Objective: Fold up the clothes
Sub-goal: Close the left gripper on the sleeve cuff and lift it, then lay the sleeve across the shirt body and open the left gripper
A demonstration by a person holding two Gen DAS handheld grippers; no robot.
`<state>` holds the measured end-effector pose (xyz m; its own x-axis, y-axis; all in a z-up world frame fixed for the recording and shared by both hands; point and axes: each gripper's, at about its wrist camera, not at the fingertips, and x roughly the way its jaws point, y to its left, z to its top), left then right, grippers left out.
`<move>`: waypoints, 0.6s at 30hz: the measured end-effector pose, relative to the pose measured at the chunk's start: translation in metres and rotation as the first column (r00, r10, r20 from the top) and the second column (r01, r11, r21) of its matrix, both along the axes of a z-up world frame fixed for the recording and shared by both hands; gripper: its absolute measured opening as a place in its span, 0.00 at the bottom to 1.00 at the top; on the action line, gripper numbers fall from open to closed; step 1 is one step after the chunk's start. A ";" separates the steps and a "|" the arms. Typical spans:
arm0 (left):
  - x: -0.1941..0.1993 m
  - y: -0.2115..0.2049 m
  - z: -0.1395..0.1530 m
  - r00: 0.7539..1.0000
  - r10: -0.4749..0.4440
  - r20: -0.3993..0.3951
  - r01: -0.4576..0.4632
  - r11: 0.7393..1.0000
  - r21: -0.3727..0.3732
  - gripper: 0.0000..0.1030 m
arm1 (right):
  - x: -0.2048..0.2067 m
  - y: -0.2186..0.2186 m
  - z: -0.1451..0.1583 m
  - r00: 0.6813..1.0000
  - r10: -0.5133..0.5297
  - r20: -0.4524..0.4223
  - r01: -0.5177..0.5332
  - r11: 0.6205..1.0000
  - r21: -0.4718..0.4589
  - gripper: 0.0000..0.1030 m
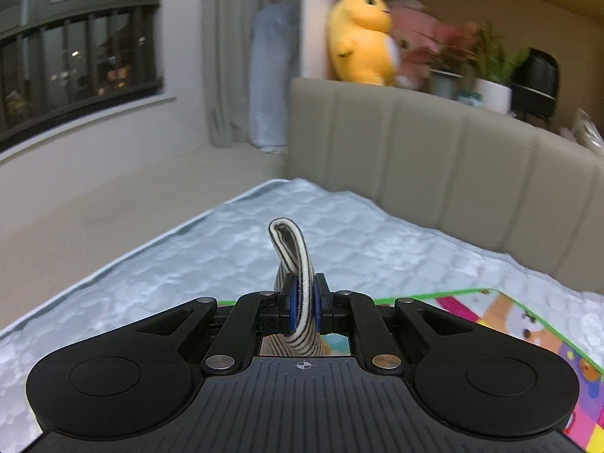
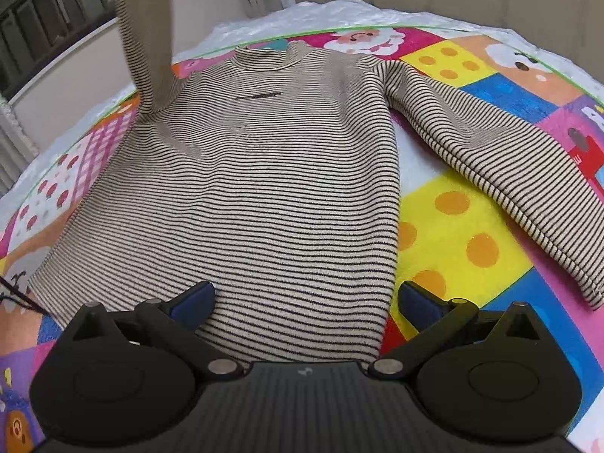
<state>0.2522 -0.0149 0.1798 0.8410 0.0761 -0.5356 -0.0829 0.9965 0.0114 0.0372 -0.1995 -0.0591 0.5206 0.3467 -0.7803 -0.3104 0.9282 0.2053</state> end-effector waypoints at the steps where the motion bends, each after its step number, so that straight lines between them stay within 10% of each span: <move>1: 0.001 -0.009 -0.003 1.000 -0.014 0.003 0.014 1.000 0.007 0.10 | -0.001 -0.001 0.000 1.000 0.009 0.003 -0.009 1.000 0.002 1.00; 18: -0.005 -0.036 -0.053 0.989 -0.106 -0.100 0.102 0.994 -0.047 0.27 | -0.005 -0.005 0.000 0.998 0.052 0.020 -0.052 0.998 0.019 1.00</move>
